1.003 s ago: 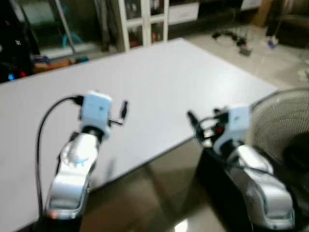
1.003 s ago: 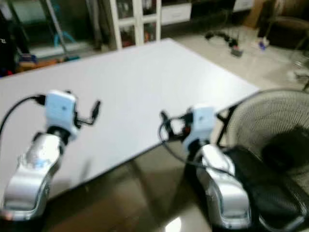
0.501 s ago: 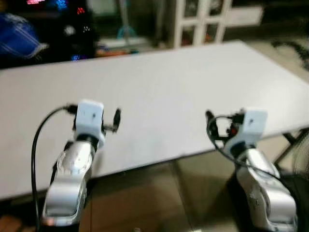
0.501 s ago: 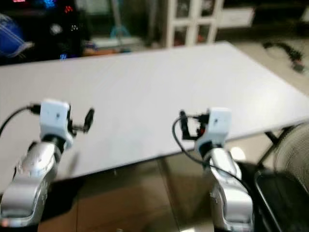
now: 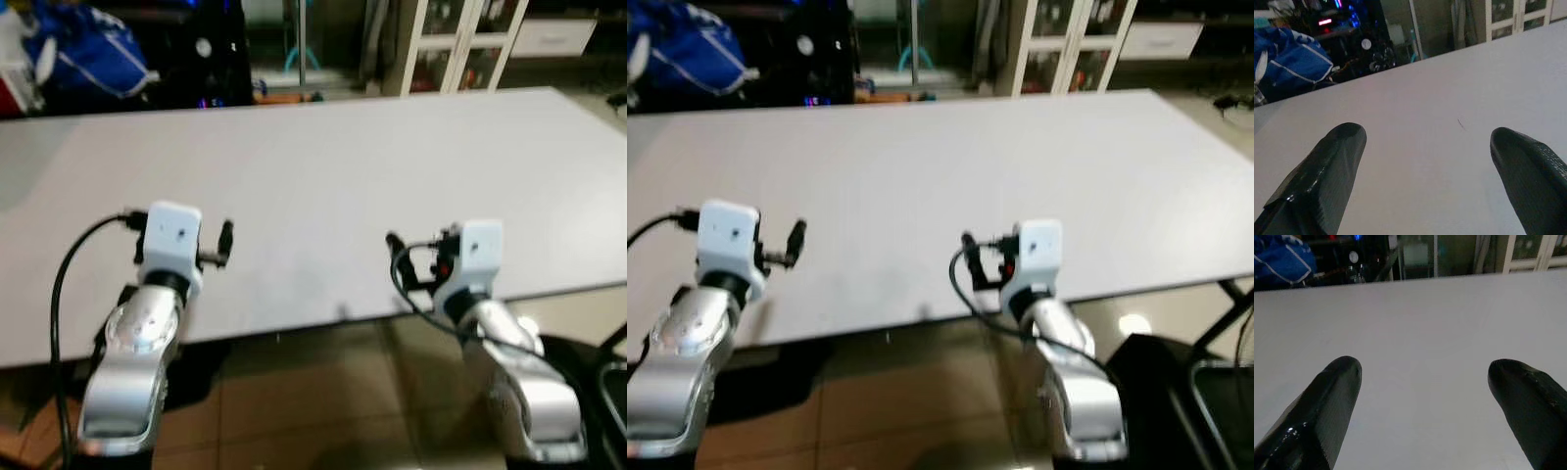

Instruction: Setting the table

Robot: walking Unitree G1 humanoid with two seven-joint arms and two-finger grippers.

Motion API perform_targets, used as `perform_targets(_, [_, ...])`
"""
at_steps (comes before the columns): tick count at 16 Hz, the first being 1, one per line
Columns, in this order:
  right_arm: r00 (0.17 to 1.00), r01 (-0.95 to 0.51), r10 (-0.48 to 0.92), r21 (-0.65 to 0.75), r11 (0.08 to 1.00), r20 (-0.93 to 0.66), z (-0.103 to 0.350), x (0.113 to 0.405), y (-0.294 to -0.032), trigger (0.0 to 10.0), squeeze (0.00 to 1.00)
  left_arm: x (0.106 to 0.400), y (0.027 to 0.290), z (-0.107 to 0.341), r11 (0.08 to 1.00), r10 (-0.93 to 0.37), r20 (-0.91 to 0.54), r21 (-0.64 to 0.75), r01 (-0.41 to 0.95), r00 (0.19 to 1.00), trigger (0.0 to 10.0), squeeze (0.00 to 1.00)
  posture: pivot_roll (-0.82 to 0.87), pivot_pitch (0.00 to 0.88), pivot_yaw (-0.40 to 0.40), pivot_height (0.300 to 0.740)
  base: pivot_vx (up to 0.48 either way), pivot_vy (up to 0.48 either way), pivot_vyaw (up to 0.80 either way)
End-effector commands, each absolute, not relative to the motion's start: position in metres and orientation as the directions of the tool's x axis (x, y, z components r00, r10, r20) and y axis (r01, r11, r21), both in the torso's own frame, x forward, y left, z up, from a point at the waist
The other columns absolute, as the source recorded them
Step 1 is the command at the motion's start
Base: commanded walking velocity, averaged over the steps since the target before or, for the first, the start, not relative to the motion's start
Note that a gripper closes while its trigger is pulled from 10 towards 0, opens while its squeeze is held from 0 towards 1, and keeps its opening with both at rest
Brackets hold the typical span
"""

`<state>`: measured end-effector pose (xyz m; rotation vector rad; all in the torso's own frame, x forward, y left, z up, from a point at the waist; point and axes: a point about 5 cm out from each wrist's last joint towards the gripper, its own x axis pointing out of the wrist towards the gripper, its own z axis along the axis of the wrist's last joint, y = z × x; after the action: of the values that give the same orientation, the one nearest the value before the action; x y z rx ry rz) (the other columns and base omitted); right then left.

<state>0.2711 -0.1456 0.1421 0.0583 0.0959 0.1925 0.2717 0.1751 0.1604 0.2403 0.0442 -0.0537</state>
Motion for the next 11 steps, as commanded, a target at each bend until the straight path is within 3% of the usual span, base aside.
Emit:
perform_targets(1, [0.98,-0.178,0.182,0.057,0.982,-0.085,0.143,0.273,-0.148,10.0,0.0,0.273,0.173,0.164,0.966,-0.056,-0.036,0.251,0.064,0.998,10.0,0.0,0.0,0.0,-0.014,0.74,0.0,0.48,0.0])
perform_targets(5, [0.973,-0.221,0.224,0.049,0.974,-0.064,0.148,0.277,-0.14,10.0,0.0,0.274,0.173,0.167,0.965,-0.05,-0.027,0.256,0.055,0.998,10.0,0.0,0.01,0.0,-0.022,0.74,0.0,0.445,0.13])
perform_targets(11, [0.979,-0.165,0.167,0.029,0.986,-0.115,0.147,0.284,-0.143,10.0,0.0,0.28,0.175,0.167,0.963,-0.046,-0.025,0.265,0.051,0.999,10.0,0.0,0.01,0.0,-0.02,0.74,0.0,0.446,0.08])
